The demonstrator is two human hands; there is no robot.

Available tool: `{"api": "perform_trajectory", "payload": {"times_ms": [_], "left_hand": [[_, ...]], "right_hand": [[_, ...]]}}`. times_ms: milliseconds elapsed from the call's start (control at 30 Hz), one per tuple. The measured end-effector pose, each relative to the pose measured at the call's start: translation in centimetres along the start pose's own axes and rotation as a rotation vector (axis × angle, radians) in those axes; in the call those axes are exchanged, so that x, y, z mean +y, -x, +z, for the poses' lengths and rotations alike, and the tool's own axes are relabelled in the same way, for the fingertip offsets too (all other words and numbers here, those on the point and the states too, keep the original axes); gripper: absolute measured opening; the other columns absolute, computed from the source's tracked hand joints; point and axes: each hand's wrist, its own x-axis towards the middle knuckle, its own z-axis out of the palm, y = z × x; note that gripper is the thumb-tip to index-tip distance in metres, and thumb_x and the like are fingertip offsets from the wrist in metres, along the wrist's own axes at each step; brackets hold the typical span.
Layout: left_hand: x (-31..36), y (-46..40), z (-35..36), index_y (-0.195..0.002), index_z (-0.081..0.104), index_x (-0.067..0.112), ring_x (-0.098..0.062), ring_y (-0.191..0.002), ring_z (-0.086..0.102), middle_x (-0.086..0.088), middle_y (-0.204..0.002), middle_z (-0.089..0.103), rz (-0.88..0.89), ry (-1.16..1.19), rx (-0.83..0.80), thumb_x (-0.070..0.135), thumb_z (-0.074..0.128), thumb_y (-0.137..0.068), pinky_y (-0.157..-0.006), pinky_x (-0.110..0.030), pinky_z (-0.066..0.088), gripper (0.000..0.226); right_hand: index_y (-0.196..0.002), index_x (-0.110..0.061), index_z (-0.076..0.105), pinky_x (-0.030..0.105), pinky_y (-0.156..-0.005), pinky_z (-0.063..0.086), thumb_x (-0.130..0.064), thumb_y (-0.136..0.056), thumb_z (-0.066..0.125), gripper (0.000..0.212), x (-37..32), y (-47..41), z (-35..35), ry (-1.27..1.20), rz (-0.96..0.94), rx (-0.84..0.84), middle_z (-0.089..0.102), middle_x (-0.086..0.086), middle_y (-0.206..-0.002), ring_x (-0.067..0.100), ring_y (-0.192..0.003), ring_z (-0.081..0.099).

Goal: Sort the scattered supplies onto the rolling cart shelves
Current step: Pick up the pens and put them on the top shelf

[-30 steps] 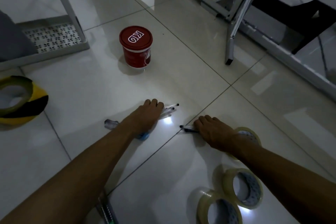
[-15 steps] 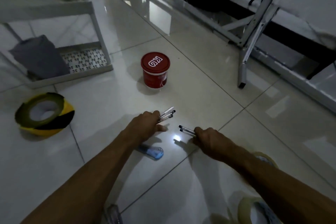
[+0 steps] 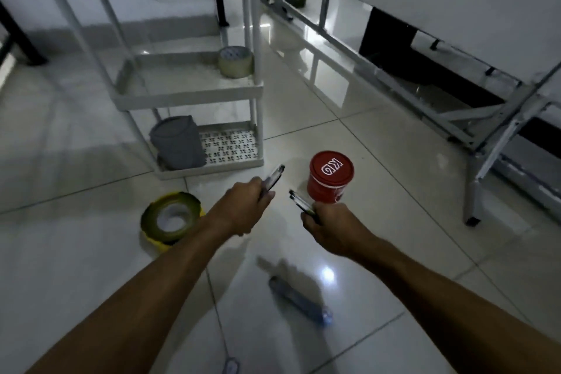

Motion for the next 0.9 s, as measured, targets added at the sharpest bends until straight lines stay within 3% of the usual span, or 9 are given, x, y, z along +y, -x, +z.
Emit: {"api": "perform_trajectory", "payload": {"times_ms": [67, 167, 300, 400, 500, 567, 700, 800, 900], "left_hand": [[-0.4, -0.2, -3.1, -0.092, 0.043, 0.014, -0.022, -0.059, 0.054, -0.013, -0.086, 0.061, 0.025, -0.047, 0.052, 0.041, 0.045, -0.098, -0.052, -0.033, 0.044, 0.028], [0.0, 0.6, -7.6, -0.092, 0.045, 0.016, -0.022, -0.074, 0.048, -0.005, -0.086, 0.055, -0.016, 0.002, 0.077, 0.041, 0.055, -0.094, -0.061, -0.031, 0.031, 0.027], [2.4, 3.7, -15.7, -0.095, 0.054, 0.008, -0.022, -0.077, 0.055, -0.005, -0.082, 0.059, -0.115, 0.149, 0.05, 0.044, 0.063, -0.089, -0.059, -0.031, 0.037, 0.037], [5.4, 6.2, -24.0, -0.097, 0.056, 0.017, -0.015, -0.079, 0.057, 0.005, -0.086, 0.062, -0.142, 0.226, 0.033, 0.049, 0.064, -0.086, -0.062, -0.026, 0.043, 0.035], [9.4, 8.1, -33.1, -0.095, 0.058, 0.022, -0.003, -0.068, 0.055, 0.013, -0.079, 0.061, -0.157, 0.285, 0.07, 0.061, 0.047, -0.088, -0.057, -0.014, 0.04, 0.042], [12.2, 8.8, -39.2, -0.09, 0.055, 0.013, -0.014, -0.069, 0.058, 0.002, -0.076, 0.062, -0.187, 0.275, 0.087, 0.069, 0.031, -0.087, -0.062, -0.028, 0.046, 0.061], [16.0, 9.0, -49.9, -0.094, 0.049, 0.014, -0.024, -0.076, 0.058, -0.009, -0.091, 0.065, -0.228, 0.23, 0.134, 0.053, 0.038, -0.096, -0.06, -0.032, 0.041, 0.04], [18.4, 9.1, -56.7, -0.097, 0.047, 0.018, -0.024, -0.082, 0.058, -0.008, -0.096, 0.061, -0.222, 0.195, 0.084, 0.04, 0.048, -0.091, -0.065, -0.032, 0.042, 0.022], [20.5, 8.8, -62.1, -0.105, 0.043, 0.017, -0.018, -0.076, 0.055, -0.007, -0.095, 0.058, -0.205, 0.265, 0.033, 0.029, 0.046, -0.095, -0.059, -0.028, 0.044, 0.016]], "right_hand": [[-0.074, -0.018, 0.045, 0.031, -0.052, 0.038, -0.034, -0.094, 0.05, 0.026, -3.0, -1.8, -1.6, 0.015, -0.058, 0.053, 0.058, 0.008, -0.069, 0.024, -0.057, 0.052], [-0.075, -0.019, 0.042, 0.031, -0.051, 0.034, -0.037, -0.094, 0.048, 0.028, -7.5, -3.1, -4.6, 0.057, -0.091, 0.073, 0.054, 0.006, -0.065, 0.028, -0.056, 0.052], [-0.08, -0.016, 0.047, 0.04, -0.054, 0.05, -0.045, -0.096, 0.044, 0.034, -13.9, -2.8, -11.3, 0.056, -0.055, -0.034, 0.062, 0.012, -0.073, 0.031, -0.062, 0.059], [-0.07, -0.026, 0.039, 0.029, -0.043, 0.036, -0.049, -0.096, 0.045, 0.036, -18.9, -2.0, -18.2, 0.002, -0.02, -0.071, 0.053, 0.0, -0.063, 0.017, -0.053, 0.052], [-0.069, -0.027, 0.034, 0.022, -0.04, 0.022, -0.048, -0.095, 0.046, 0.036, -24.2, -1.6, -25.7, 0.017, -0.024, -0.07, 0.048, -0.007, -0.06, 0.008, -0.047, 0.043], [-0.076, -0.026, 0.038, 0.021, -0.042, 0.022, -0.047, -0.094, 0.048, 0.029, -28.2, -1.8, -30.8, 0.013, -0.022, -0.078, 0.053, -0.003, -0.066, 0.011, -0.05, 0.042], [-0.093, -0.022, 0.046, 0.022, -0.05, 0.03, -0.056, -0.086, 0.032, 0.038, -36.0, -3.0, -40.5, -0.037, 0.021, -0.127, 0.052, -0.001, -0.08, 0.012, -0.065, 0.05], [-0.099, -0.012, 0.047, 0.024, -0.056, 0.036, -0.044, -0.097, 0.022, 0.04, -40.5, -3.7, -46.9, 0.015, -0.087, -0.128, 0.059, 0.013, -0.098, 0.02, -0.074, 0.054], [-0.112, -0.005, 0.05, 0.034, -0.073, 0.047, -0.03, -0.102, 0.028, 0.035, -43.4, -4.9, -51.8, 0.078, -0.024, -0.117, 0.06, 0.018, -0.109, 0.032, -0.09, 0.059]]}}
